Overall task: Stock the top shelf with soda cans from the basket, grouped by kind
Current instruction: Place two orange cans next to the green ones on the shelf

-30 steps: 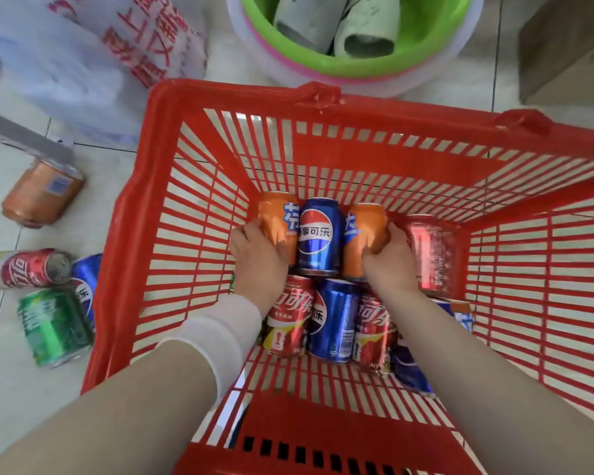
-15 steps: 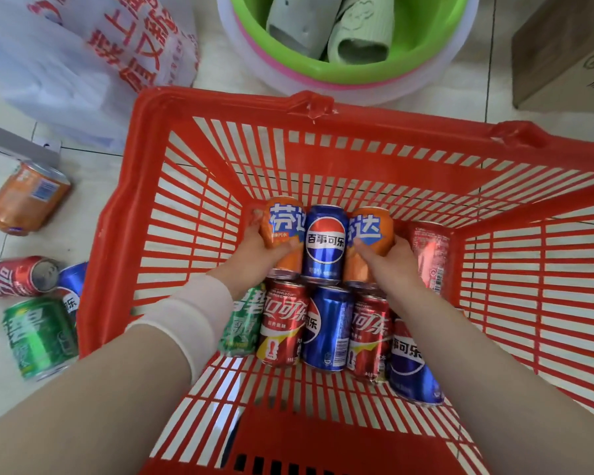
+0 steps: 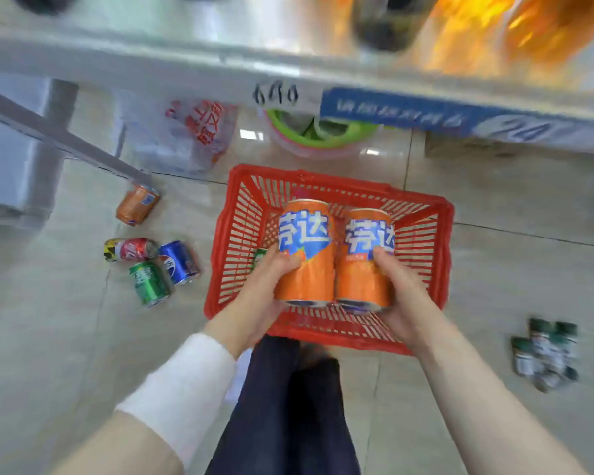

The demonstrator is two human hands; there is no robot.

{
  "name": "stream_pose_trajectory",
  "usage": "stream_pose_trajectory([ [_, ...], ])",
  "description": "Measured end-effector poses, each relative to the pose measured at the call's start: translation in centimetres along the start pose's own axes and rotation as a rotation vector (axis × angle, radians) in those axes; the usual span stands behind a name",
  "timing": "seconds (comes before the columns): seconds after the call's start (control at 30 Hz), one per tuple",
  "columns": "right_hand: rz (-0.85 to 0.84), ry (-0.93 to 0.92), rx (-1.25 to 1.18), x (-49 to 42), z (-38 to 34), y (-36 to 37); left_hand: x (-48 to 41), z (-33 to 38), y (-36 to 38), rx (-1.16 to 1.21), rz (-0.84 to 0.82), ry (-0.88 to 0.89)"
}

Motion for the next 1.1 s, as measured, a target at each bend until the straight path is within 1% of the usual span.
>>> stream_pose_trajectory([
  [0.03,-0.033,-0.021,0.024,3.3,-1.6,0.2,3.5,1.3,0.6,0.039,-0.030,0.016],
  [0.1,-0.077,-0.080,0.065,9.9,-4.9,0.6,9.9,4.0,1.9,0.036,-0.068,0.069],
  [0.2,-0.099,-0.185,0.107,18.9,-10.1,1.4,18.5,8.6,4.5,0.006,-0.063,0.149],
  [0.3,-0.088,-0.299,0.140,25.9,-14.5,2.1,25.7,12.9,6.5,-0.073,-0.044,0.250],
  [0.4,-0.098,-0.387,0.164,31.2,-17.8,3.0,30.7,16.7,7.7,-0.122,-0.025,0.341],
  [0.5,-0.138,-0.474,0.164,35.2,-20.5,3.9,34.2,19.8,8.4,-0.160,-0.030,0.426],
  [0.63,-0.173,-0.576,0.177,39.5,-24.3,5.4,37.9,24.3,9.6,-0.234,-0.100,0.551],
  [0.77,-0.165,-0.708,0.178,43.3,-28.3,6.8,41.3,29.0,11.1,-0.297,-0.157,0.680],
  [0.87,-0.127,-0.797,0.217,45.7,-31.2,7.5,43.2,32.3,12.0,-0.363,-0.181,0.751],
  [0.93,-0.127,-0.849,0.185,46.9,-32.8,8.0,44.6,34.3,12.7,-0.403,-0.198,0.808],
  [1.1,-0.174,-0.924,0.148,49.8,-36.8,9.2,47.5,38.5,15.1,-0.392,-0.276,0.913],
])
Point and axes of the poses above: each hand's wrist, its own x-axis away from the middle knuckle, its own y-axis out of the palm, z = x × y, the point moved 3 cm from there along -x, towards the middle knuckle, and after that the axes turned 6 degrees about z, right-handed, at the moved point
